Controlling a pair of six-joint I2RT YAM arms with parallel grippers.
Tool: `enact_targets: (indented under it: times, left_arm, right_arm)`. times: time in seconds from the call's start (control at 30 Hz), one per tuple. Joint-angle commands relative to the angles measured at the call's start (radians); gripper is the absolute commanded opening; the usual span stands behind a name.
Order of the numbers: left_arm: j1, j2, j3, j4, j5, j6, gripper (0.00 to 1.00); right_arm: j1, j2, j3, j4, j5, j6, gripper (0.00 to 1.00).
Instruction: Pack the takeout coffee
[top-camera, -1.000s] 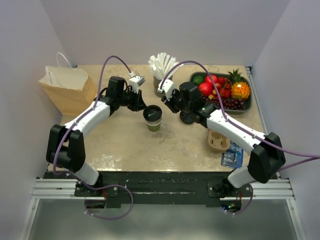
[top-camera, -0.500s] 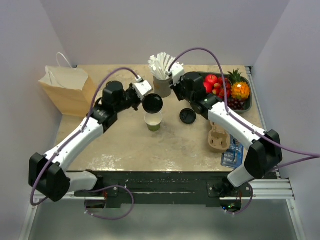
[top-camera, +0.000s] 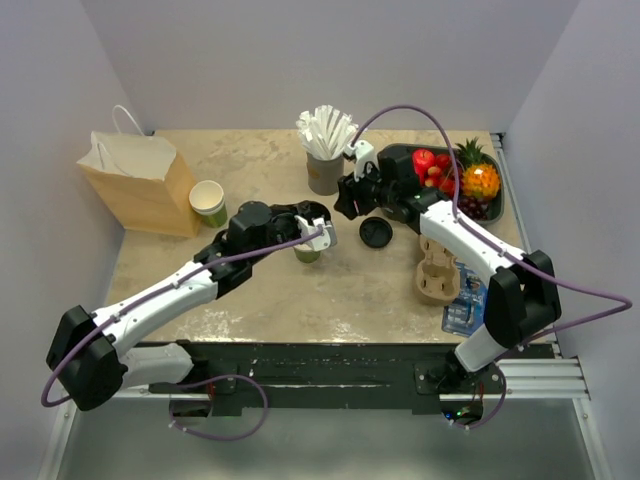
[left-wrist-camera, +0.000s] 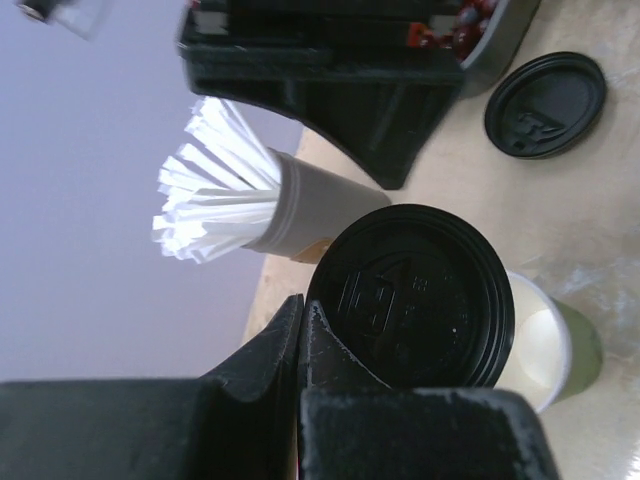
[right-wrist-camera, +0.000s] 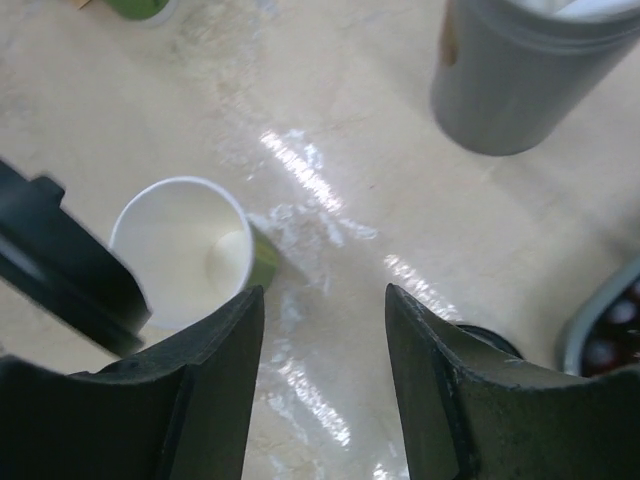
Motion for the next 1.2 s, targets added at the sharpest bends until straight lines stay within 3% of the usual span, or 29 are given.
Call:
enact_targets:
  times: [0.0,0.17,0.5,1.17]
  left_arm:
    - [-0.013,-0.010,-0.028,0.119,-0.080,0.122,0.00]
    - [-0.013,-0.015,-0.103,0.184,-0.099,0.173,0.00]
    - [-0.013,0.034,-0.134,0.268,-0.125,0.159,0.00]
    - [-0.013,0.069,-0.105,0.224,-0.131,0.090,0.00]
  right_arm:
    - [0.001,-0.017,-0.043,0.063,-0.175,0.028,0.57]
    - [0.002,-0.016,-0.109,0.140,-0.275,0.036,0.63]
    - [0.008,0.044,-0.123,0.198,-0.364,0.084,0.65]
    - [0.025,0.099,-0.136,0.274,-0.241,0.150,0.64]
